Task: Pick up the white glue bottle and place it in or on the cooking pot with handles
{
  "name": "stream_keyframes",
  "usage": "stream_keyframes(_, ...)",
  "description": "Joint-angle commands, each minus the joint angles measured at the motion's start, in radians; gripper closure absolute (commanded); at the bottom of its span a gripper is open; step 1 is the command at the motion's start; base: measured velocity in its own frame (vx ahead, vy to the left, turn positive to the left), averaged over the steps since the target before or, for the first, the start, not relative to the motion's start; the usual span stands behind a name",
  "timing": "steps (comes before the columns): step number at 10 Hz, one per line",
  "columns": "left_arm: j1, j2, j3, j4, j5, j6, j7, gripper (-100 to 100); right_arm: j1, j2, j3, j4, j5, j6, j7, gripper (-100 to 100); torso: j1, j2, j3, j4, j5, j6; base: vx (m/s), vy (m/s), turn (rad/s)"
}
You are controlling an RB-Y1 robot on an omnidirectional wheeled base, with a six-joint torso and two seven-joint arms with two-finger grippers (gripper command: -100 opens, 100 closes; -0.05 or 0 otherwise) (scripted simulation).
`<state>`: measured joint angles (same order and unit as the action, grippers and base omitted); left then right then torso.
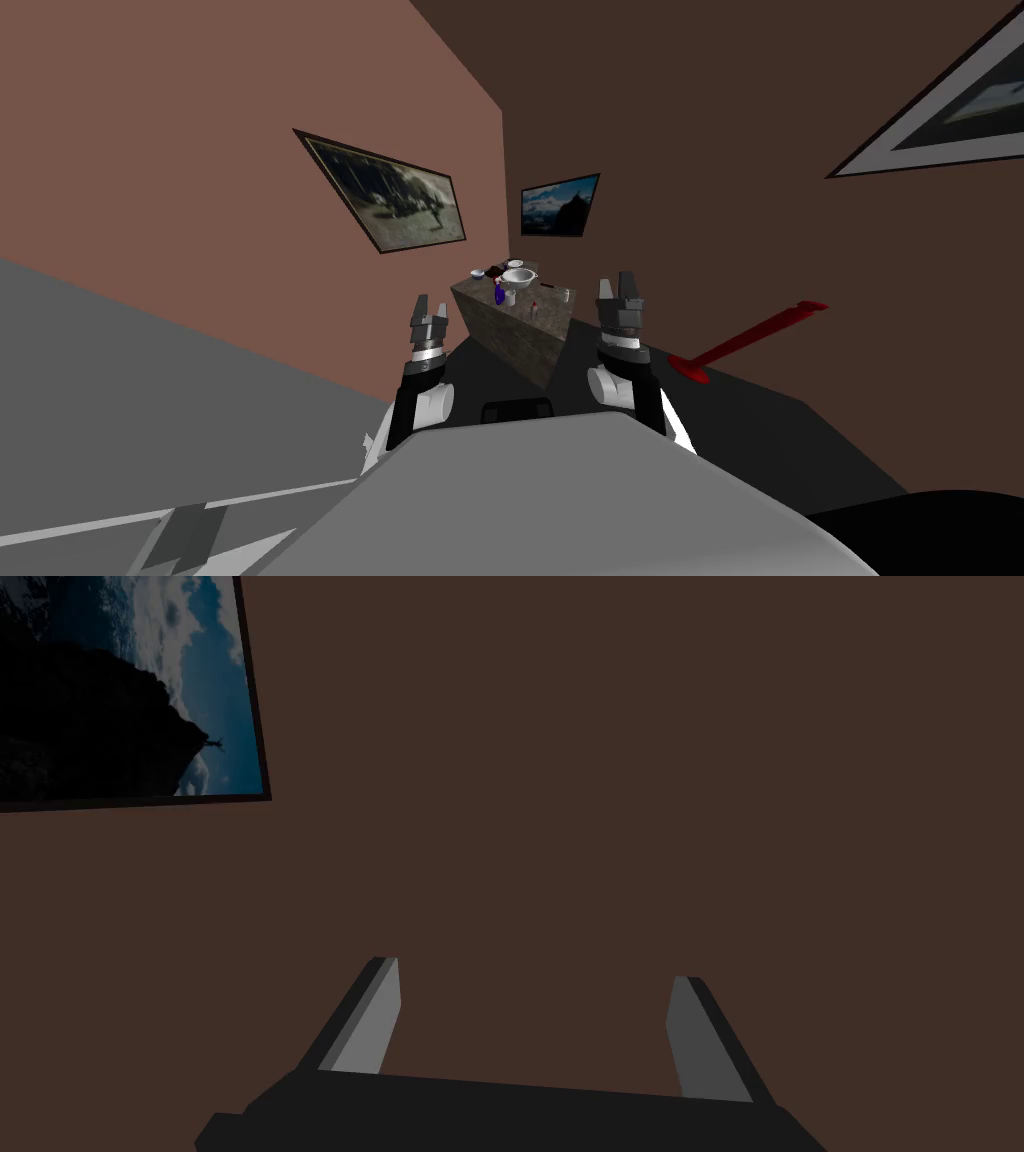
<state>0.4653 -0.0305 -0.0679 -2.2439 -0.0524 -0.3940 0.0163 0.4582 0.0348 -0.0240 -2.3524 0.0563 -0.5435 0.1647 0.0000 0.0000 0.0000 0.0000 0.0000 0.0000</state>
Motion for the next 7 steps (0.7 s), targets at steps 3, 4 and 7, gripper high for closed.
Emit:
stream_keyframes(3, 0.0, 0.0, 0.0, 0.0, 0.0, 0.0, 0.0, 0, -0.01, -0.096, 0.004, 0.031, 0.014, 0.011, 0.02, -100, 0.002, 0.0, 0.0, 0.0, 0.0, 0.0, -0.008, 0.032, -0.023)
stream_keyframes(4, 0.0, 0.0, 0.0, 0.0, 0.0, 0.0, 0.0, 0, -0.015, -0.121, 0.006, 0.046, 0.021, 0.017, 0.029, -100, 0.003, 0.001, 0.0, 0.0, 0.001, 0.0, -0.011, 0.059, -0.044)
stream_keyframes(7, 0.0, 0.0, 0.0, 0.0, 0.0, 0.0, 0.0, 0, -0.034, -0.179, 0.016, 0.105, 0.045, 0.037, 0.068, -100, 0.005, 0.002, 0.001, 0.0, 0.001, 0.0, -0.029, 0.089, -0.053)
